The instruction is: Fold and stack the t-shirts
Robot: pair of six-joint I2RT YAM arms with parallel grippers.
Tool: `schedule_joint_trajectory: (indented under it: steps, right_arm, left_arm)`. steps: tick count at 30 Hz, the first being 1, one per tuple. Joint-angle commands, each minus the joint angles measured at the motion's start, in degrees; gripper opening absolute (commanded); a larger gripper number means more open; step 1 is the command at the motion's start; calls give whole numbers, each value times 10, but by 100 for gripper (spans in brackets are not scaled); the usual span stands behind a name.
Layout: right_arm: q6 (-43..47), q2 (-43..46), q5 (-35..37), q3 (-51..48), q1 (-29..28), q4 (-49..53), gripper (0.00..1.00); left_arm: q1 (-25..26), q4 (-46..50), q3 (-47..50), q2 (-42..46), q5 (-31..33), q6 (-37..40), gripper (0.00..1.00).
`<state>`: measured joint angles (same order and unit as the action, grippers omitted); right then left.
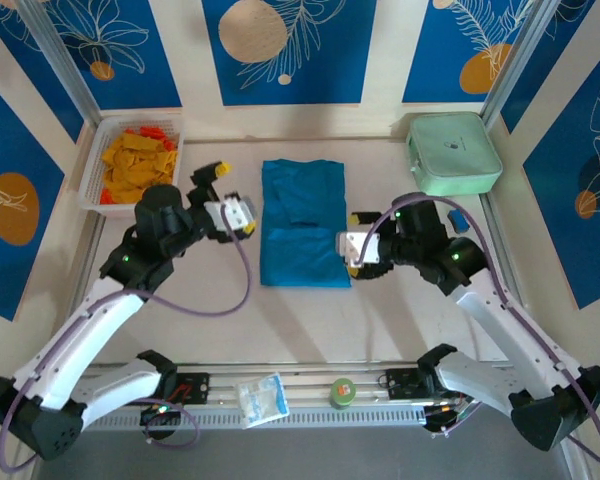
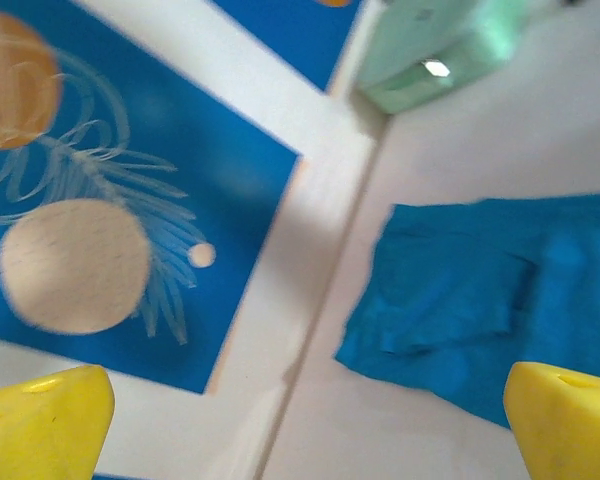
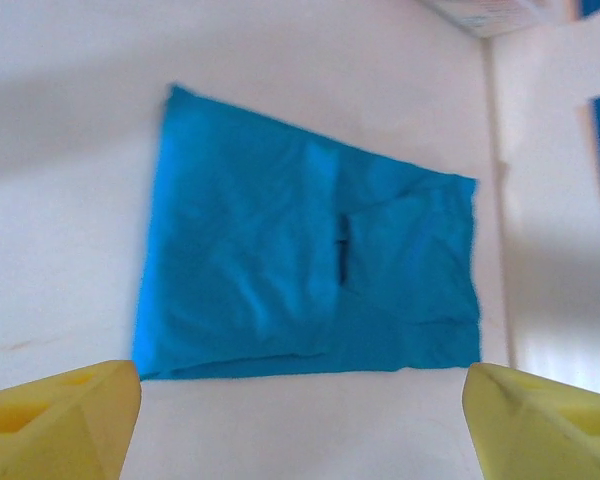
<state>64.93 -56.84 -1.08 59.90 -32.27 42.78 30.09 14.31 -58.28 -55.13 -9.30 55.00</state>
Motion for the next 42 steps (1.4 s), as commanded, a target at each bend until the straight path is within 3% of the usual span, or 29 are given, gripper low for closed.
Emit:
schedule_joint_trajectory:
  steps: [1,5,9,14,20,31,42]
  right_arm:
    - [64,-10,47,-20,-37,100,85]
    - [92,-59,101,-58,-74,94,86]
    - [120,-122,113,-80,-74,45,85]
    - [141,-220,131,-56,-62,19,83]
    - [145,-315,139,-31,-45,-4,76]
    - [145,-372,141,-8,-34,-23,68]
    - [140,-404,140,-7,-32,-19,56]
  left_arm:
    - [12,119,21,1,-79,92,99]
    - [43,180,65,-26,-43,216,99]
    - [69,167,112,-74,-4,261,99]
    - [75,116,125,-140,-9,251,99]
    - [75,144,84,-214,-14,248,90]
    - [76,158,58,-274,-5,242,68]
    - [83,174,40,-328,-5,238,67]
